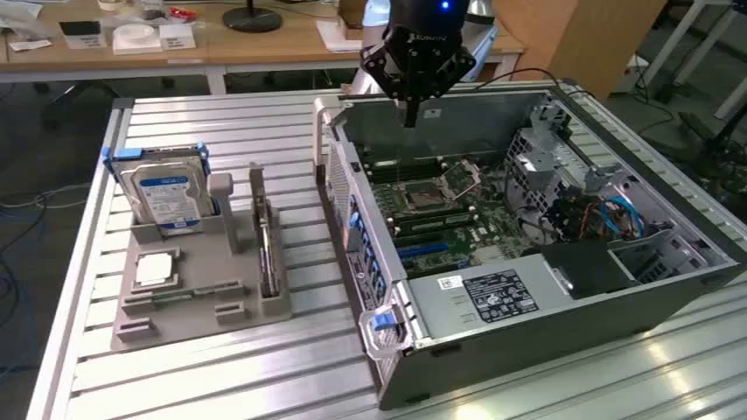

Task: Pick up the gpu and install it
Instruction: 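Reach for the gpu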

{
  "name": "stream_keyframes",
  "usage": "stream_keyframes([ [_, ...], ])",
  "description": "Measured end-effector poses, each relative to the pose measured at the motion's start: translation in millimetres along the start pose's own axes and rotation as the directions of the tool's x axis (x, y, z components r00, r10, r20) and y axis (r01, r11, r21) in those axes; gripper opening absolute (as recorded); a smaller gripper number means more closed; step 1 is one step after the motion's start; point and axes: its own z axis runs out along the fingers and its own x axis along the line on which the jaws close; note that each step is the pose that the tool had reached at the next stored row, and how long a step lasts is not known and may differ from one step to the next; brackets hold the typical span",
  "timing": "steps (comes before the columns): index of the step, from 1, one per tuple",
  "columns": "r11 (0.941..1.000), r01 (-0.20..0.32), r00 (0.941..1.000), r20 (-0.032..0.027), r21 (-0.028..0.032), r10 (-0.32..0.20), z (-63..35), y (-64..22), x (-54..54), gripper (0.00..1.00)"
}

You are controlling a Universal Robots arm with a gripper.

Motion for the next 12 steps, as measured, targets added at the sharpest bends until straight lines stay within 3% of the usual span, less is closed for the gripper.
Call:
stream_keyframes([
  [12, 1.0, 0.0, 1.0, 0.0, 0.0, 0.0, -0.2, -0.6, 7.9, 0.11],
])
